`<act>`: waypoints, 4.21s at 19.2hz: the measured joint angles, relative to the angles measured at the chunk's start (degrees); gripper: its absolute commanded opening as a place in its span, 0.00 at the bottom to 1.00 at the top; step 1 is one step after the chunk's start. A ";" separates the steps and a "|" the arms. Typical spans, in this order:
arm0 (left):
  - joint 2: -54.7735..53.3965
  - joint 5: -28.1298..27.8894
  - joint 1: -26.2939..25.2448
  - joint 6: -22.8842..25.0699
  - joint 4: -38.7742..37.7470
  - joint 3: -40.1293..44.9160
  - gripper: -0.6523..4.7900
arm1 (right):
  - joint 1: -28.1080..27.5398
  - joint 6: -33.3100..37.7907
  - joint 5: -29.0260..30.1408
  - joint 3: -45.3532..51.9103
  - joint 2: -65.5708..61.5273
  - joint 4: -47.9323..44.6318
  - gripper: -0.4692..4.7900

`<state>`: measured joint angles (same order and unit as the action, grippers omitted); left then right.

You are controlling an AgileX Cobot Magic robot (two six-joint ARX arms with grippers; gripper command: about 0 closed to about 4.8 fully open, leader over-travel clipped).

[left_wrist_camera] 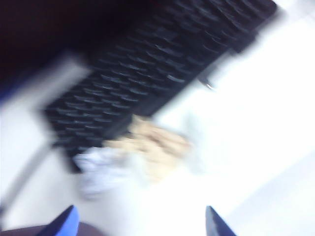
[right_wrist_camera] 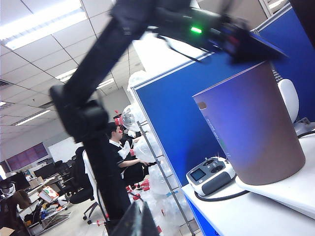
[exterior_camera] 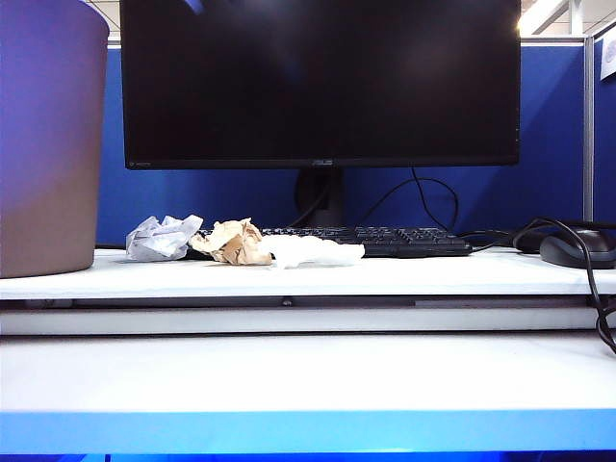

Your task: Pick up all paper balls from the table and place them in the pink trash can.

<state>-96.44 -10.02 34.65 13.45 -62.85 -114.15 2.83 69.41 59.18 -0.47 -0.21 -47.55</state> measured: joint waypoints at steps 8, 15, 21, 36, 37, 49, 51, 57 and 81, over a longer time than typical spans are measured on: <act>-19.04 4.66 2.71 -0.02 -3.17 0.11 0.75 | -0.02 -0.22 -0.02 0.00 0.00 0.04 0.08; -26.86 5.97 3.04 -0.02 -2.47 0.09 0.75 | -0.04 -2.47 -0.04 0.00 0.00 12.52 0.08; -26.97 5.97 2.97 -0.02 3.13 0.07 0.75 | -0.35 -6.69 -7.28 0.00 0.02 33.07 0.08; -27.61 5.97 2.89 0.00 14.82 0.13 0.75 | -0.33 -7.58 -14.58 0.00 0.02 42.27 0.08; -28.26 5.97 2.75 0.00 14.95 0.11 0.74 | -0.33 -7.58 -14.60 0.00 0.02 42.29 0.08; -29.68 6.05 2.69 0.00 12.92 0.13 0.11 | -0.31 -7.61 -14.60 0.00 0.02 42.32 0.08; -27.78 6.03 2.67 0.00 10.47 0.24 0.11 | -0.31 -7.58 -14.58 0.00 0.02 41.72 0.08; -11.58 1.49 2.69 2.19 6.23 0.11 0.11 | -0.22 -3.23 -11.02 0.00 0.02 14.34 0.08; 18.45 -16.50 -13.49 2.99 -4.48 1.20 0.11 | 0.04 25.38 -1.92 0.02 -0.02 -32.57 0.08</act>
<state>-78.00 -26.52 21.17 16.45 -67.33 -112.95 2.87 94.78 57.25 -0.45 -0.23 -80.12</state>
